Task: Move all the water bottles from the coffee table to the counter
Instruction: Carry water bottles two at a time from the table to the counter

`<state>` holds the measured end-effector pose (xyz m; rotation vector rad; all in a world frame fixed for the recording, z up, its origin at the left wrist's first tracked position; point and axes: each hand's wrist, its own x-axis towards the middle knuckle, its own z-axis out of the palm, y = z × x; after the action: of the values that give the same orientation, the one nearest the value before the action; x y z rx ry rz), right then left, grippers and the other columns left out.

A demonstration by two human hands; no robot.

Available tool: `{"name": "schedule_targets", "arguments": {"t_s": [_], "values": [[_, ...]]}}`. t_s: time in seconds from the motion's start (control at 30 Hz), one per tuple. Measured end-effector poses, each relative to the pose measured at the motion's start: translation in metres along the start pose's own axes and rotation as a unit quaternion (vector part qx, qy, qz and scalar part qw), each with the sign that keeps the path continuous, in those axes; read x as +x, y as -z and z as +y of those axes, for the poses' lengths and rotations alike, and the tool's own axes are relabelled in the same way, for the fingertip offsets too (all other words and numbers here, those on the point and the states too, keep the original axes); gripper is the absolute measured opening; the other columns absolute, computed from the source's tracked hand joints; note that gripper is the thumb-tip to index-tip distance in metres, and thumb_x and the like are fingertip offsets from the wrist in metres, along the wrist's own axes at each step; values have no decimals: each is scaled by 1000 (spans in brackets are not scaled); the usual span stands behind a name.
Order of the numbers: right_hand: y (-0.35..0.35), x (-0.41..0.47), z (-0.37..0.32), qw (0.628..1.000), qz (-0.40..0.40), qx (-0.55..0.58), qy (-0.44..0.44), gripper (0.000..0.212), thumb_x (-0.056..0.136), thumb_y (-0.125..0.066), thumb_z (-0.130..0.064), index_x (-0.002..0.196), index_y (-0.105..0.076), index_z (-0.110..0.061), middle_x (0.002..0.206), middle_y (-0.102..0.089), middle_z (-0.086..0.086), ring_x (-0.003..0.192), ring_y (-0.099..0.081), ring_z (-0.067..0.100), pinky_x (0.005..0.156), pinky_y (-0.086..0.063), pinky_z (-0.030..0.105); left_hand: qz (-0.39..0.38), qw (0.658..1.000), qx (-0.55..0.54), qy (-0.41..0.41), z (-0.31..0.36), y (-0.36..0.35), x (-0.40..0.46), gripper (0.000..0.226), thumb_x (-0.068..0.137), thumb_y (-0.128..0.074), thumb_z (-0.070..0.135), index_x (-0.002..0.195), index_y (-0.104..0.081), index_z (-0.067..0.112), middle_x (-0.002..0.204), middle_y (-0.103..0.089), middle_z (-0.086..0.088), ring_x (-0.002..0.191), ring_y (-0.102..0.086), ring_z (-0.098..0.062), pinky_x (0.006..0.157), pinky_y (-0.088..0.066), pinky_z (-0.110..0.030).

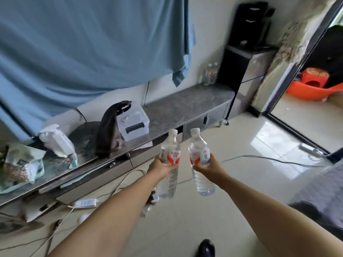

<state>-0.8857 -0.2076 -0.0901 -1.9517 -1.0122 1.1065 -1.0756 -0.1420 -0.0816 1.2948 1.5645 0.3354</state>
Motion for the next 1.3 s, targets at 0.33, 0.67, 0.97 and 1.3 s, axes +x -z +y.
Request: {"name": "schedule_targets", "arguments": {"t_s": [0.33, 0.67, 0.97, 1.3], "values": [[163, 139, 2, 999, 36, 6, -17, 50, 77, -79, -21, 116, -48, -16, 109, -64, 5, 101, -63, 25, 95, -52, 44, -27, 999, 4, -17, 146, -120, 106, 67, 68, -82, 43, 122, -52, 16, 117, -64, -2, 103, -61, -24, 86, -49, -31], [244, 325, -23, 999, 35, 10, -4, 49, 74, -78, -17, 117, -57, -10, 104, -71, 7, 91, -69, 19, 74, -54, 28, -42, 998, 8, -50, 273, -172, 275, 56, 68, -81, 36, 116, -60, 18, 112, -68, -2, 102, -63, -24, 86, -48, -29], [314, 502, -89, 999, 41, 23, -17, 67, 61, -85, -35, 117, -53, -17, 102, -71, 5, 93, -71, 22, 86, -58, 48, -63, 998, -6, -29, 407, -177, 423, 59, 72, -81, 32, 121, -54, 13, 119, -65, -6, 110, -62, -28, 99, -48, -37], [349, 667, -133, 999, 32, -25, -34, 59, 71, -82, -33, 118, -51, -18, 107, -68, 2, 98, -66, 22, 91, -55, 40, -52, 998, -20, 11, 491, -193, 560, 67, 75, -79, 31, 130, -47, 9, 126, -59, -8, 118, -57, -27, 95, -44, -33]]}}
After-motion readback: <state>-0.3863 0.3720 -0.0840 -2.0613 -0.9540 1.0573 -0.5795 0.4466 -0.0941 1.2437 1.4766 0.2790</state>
